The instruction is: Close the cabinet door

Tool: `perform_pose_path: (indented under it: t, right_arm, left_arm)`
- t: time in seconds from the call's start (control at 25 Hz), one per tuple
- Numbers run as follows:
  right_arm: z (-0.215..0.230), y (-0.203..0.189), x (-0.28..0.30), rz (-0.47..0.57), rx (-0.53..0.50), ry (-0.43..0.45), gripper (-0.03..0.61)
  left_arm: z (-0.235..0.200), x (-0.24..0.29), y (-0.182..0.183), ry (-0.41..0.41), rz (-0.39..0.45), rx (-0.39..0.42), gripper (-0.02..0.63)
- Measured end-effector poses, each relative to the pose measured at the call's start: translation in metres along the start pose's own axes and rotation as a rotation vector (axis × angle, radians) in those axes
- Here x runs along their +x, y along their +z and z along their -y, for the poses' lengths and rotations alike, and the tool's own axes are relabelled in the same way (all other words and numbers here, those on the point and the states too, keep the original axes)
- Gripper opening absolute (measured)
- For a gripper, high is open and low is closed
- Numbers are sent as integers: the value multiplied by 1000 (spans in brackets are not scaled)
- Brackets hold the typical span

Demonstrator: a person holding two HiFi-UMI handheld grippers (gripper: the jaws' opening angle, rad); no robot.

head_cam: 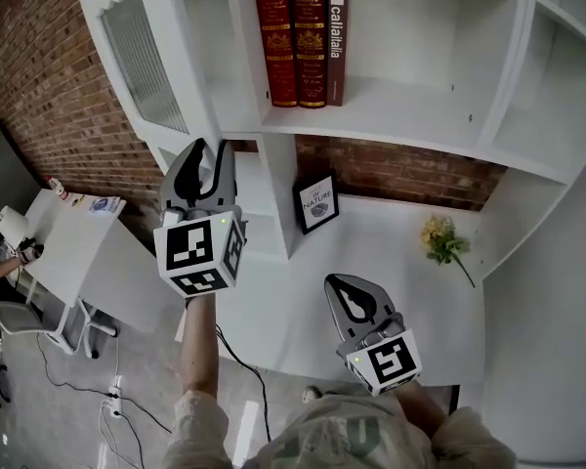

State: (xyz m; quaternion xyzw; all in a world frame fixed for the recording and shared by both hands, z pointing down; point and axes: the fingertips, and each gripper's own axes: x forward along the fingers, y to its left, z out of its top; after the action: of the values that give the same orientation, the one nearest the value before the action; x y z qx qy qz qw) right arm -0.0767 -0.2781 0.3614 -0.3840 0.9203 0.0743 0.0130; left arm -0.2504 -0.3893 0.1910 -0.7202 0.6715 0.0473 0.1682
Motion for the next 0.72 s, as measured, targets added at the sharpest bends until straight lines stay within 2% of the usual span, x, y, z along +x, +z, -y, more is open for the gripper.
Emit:
perform_pose_path:
  t: [0.28,0.72]
  right_arm:
    - [15,-10,-11,-35,1,-56,17]
    - [31,-19,-22,-65,3,-111,17]
  left_arm:
    - [7,20,-5,-38,-4,-26,146]
    - [15,46,-12,-43,-19,-19,141]
